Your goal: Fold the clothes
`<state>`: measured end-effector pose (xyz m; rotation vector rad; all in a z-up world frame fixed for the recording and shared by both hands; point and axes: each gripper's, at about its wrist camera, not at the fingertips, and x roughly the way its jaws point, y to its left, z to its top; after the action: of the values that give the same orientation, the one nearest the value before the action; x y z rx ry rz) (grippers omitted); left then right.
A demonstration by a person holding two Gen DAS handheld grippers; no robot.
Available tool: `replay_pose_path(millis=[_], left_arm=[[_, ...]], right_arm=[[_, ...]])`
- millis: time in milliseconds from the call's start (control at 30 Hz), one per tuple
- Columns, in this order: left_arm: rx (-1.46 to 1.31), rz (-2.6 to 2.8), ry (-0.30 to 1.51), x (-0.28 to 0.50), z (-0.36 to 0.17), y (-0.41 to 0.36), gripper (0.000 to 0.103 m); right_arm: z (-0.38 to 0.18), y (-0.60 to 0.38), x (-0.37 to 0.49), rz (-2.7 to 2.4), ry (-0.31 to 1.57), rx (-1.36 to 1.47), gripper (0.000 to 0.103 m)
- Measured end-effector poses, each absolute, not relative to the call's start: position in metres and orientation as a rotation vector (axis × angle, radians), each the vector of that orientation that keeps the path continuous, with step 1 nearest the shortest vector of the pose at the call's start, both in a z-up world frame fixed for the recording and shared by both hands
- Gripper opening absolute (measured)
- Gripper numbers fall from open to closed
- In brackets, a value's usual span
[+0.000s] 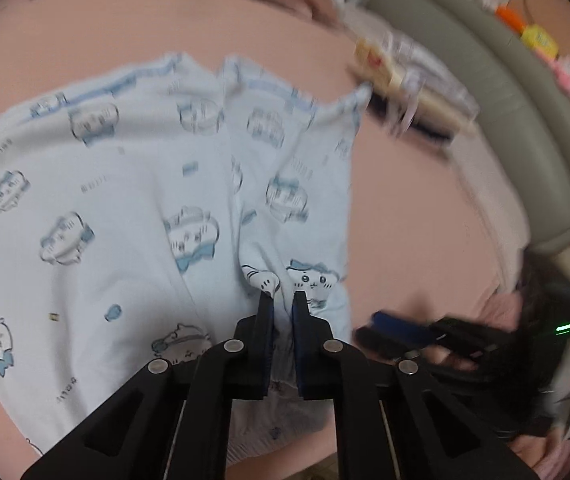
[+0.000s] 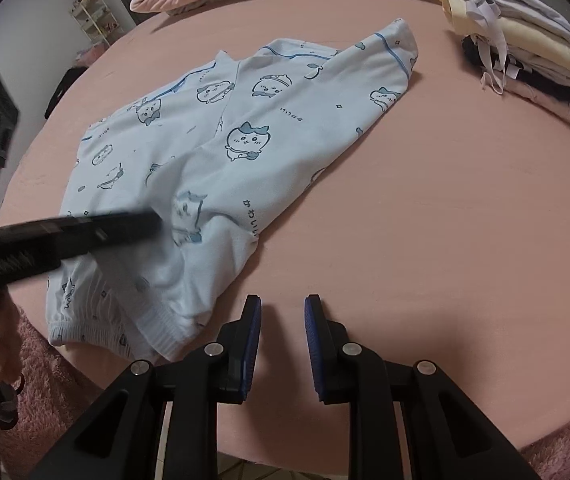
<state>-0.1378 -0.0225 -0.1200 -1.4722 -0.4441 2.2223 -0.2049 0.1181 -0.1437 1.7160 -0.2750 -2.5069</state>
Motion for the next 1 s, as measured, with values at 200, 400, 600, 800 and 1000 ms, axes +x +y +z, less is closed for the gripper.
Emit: replay_pose_path(millis=[200,400,600,800,1000], left_arm=[[-1.326,2.382,-0.548,-0.119,-0.081,-0.073,0.006],[-1.345,2.532,-0.743,-0.072,-0.079,-0.136,0.006],[-1.588,2.406,-0.873,-0.04,-0.142,-0.144,0.006],[-1.693,2.385,-0.812,-0.035,-0.164,-0.13,0.006],[-1.782,2.371,-0.639,-0.041,-0.165,-0.117,0.006]], right_arm=[[-0.131,0.114,-0.213,-2.488,-0.34,1.669,0.022],[-0.119,0.063,-0.227,-2.423,-0.174,1.604,0.026],[-0.131,0.001,-0.234,-2.318,0.05,1.603,0.031],[-0.153,-0.028,-0.227,-2.266,0.207,1.595,0.031],[-0.142,-0.004,-0.214,-2.228,0.188,1.661,0.037]])
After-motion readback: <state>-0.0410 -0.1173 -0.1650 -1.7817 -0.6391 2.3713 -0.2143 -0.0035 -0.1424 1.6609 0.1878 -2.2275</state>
